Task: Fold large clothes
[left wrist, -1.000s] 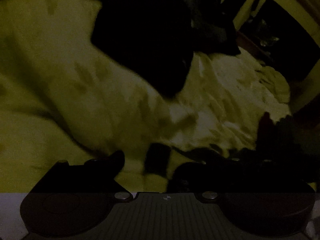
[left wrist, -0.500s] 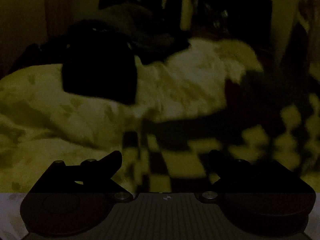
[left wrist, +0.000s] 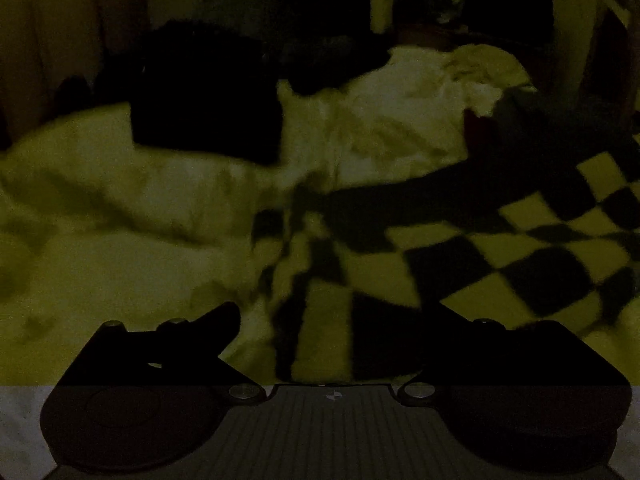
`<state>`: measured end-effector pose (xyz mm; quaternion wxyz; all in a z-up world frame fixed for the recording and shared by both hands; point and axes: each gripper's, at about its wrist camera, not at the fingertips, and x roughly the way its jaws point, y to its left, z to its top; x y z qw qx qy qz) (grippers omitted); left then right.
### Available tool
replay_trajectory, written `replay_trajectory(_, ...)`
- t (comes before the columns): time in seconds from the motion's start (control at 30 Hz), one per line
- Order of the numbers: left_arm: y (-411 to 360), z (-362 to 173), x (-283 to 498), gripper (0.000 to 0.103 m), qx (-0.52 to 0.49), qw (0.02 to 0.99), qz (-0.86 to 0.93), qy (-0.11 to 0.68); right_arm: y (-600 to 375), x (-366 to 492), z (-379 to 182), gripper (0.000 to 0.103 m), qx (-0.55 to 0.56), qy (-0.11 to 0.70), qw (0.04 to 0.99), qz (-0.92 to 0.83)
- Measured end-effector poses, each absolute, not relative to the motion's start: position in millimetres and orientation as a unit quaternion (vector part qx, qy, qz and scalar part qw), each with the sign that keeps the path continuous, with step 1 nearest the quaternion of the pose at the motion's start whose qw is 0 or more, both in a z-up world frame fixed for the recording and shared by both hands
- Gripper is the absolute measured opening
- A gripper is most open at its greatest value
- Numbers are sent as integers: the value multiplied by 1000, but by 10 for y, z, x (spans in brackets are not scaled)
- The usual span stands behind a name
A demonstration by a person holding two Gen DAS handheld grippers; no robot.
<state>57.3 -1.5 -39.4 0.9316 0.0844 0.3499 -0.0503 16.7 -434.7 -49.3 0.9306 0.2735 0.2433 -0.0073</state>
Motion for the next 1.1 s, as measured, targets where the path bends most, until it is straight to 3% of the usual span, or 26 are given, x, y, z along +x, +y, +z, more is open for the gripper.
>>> replay_trajectory(0.13, -362, -150, 344, 103, 105, 940, -109, 306, -4577, 102, -649, 89, 362, 249, 898, -4)
replay_trajectory(0.3, -1191, -64, 162, 103, 162, 922, -232, 263, -4554, 104, -652, 90, 365, 235, 901, 22)
replay_trajectory(0.47, -2194, -332, 13, 103, 285, 877, -318, 218, -4718, 47, -721, 90, 423, 206, 882, 31)
replay_trajectory(0.7, -2894, -685, -25, 103, 397, 852, -307, 148, -4900, -10, -850, 91, 474, 187, 859, 47)
replay_trajectory(0.93, -3335, -853, 49, 103, 433, 847, -284, 115, -5006, 8, -969, 91, 517, 172, 836, 61)
replay_trajectory(1.1, -3418, -798, 140, 91, 398, 867, -276, 117, -5063, 0, -1018, 93, 536, 166, 825, 67)
